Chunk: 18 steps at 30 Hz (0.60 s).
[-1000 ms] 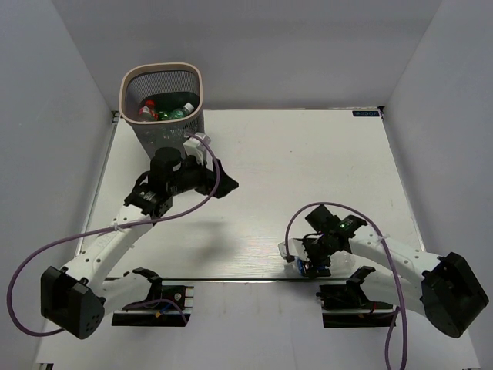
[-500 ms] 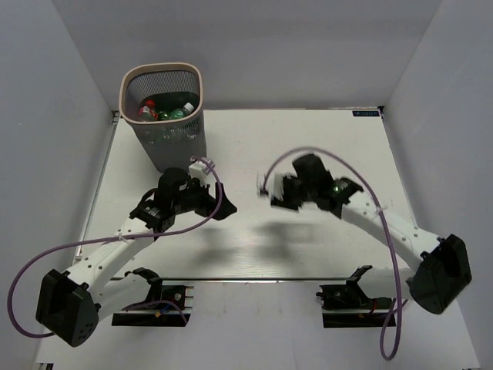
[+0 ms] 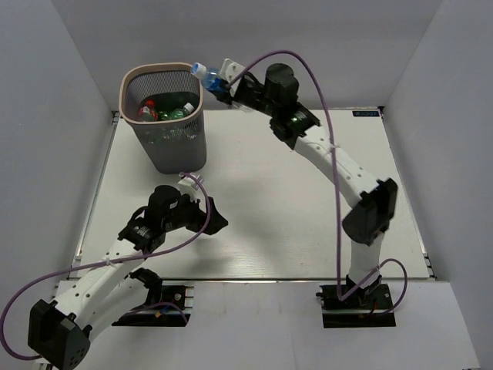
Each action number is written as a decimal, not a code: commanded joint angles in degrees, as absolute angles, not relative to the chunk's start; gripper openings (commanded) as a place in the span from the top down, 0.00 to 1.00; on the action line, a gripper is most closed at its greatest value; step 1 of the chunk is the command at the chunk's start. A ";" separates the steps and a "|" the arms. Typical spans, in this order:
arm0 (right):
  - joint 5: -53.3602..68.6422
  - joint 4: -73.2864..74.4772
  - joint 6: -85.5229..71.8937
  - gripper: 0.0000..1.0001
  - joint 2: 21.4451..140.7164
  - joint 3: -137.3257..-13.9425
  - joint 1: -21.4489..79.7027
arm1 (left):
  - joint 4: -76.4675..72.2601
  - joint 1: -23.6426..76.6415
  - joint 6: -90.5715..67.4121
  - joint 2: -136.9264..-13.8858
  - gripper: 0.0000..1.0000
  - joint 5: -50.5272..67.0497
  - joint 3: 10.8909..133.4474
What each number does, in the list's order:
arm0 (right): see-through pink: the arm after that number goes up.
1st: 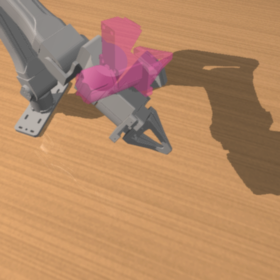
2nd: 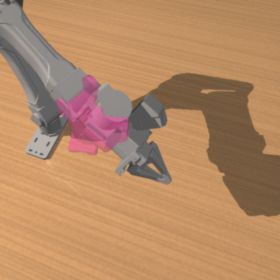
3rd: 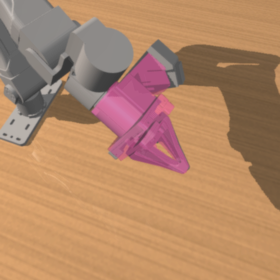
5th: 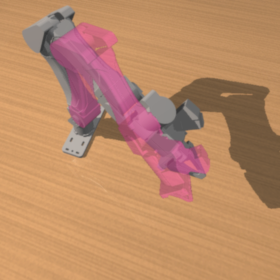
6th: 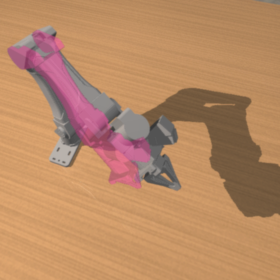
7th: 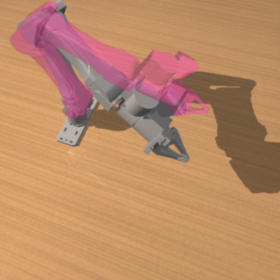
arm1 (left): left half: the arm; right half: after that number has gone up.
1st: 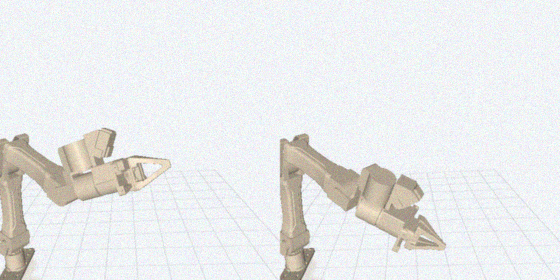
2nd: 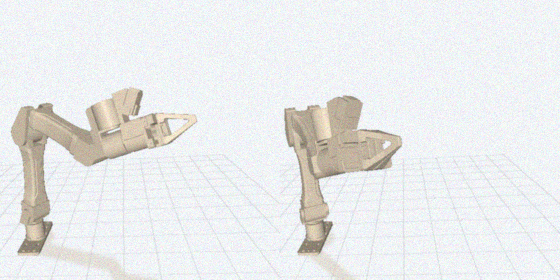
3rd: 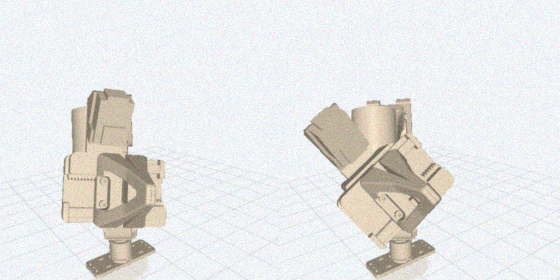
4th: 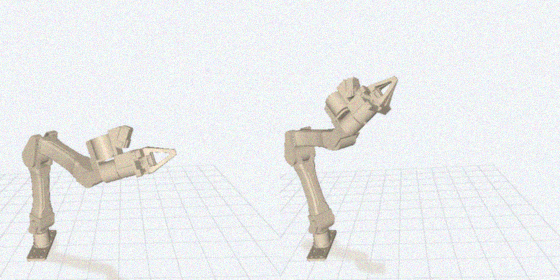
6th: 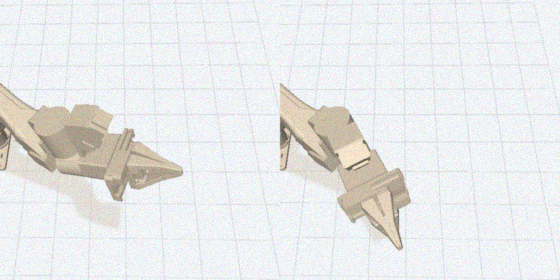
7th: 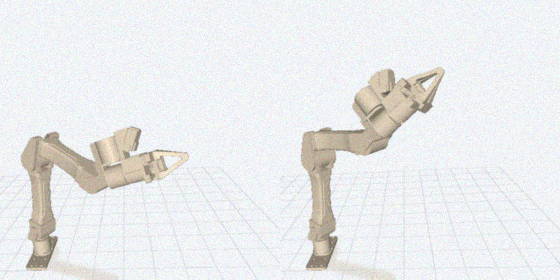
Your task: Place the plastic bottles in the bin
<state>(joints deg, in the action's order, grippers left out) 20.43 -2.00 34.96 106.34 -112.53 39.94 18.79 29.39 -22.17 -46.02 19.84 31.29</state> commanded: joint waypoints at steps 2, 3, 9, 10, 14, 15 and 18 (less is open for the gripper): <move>27.16 -20.20 28.67 1.00 117.22 -126.24 43.15 | 21.26 29.53 -22.94 -43.69 0.00 19.16 30.76; 27.51 -22.13 28.22 1.00 118.64 -127.08 43.42 | 21.27 29.53 -22.94 -43.68 0.00 18.55 30.76; 31.45 -47.18 27.96 1.00 122.77 -123.65 45.52 | 23.20 29.53 -24.08 -41.40 0.00 17.93 29.71; 31.20 -47.46 27.43 1.00 124.70 -124.62 46.14 | 23.20 29.53 -24.69 -41.40 0.00 17.93 29.18; 29.97 -51.41 28.91 1.00 128.40 -126.47 47.81 | 23.20 29.53 -24.70 -41.40 0.00 18.46 29.18; 30.32 -51.15 28.83 1.00 128.67 -127.43 48.07 | 23.73 29.53 -24.70 -41.40 0.00 18.46 29.18; 30.32 -51.85 25.85 1.00 132.35 -130.59 48.16 | 24.34 29.53 -24.70 -41.40 0.00 18.46 29.18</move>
<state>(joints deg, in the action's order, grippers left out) 30.24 -44.10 28.34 130.30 -125.38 47.70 23.35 29.39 -24.29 -42.00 18.48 29.50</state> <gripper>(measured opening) 0.508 0.998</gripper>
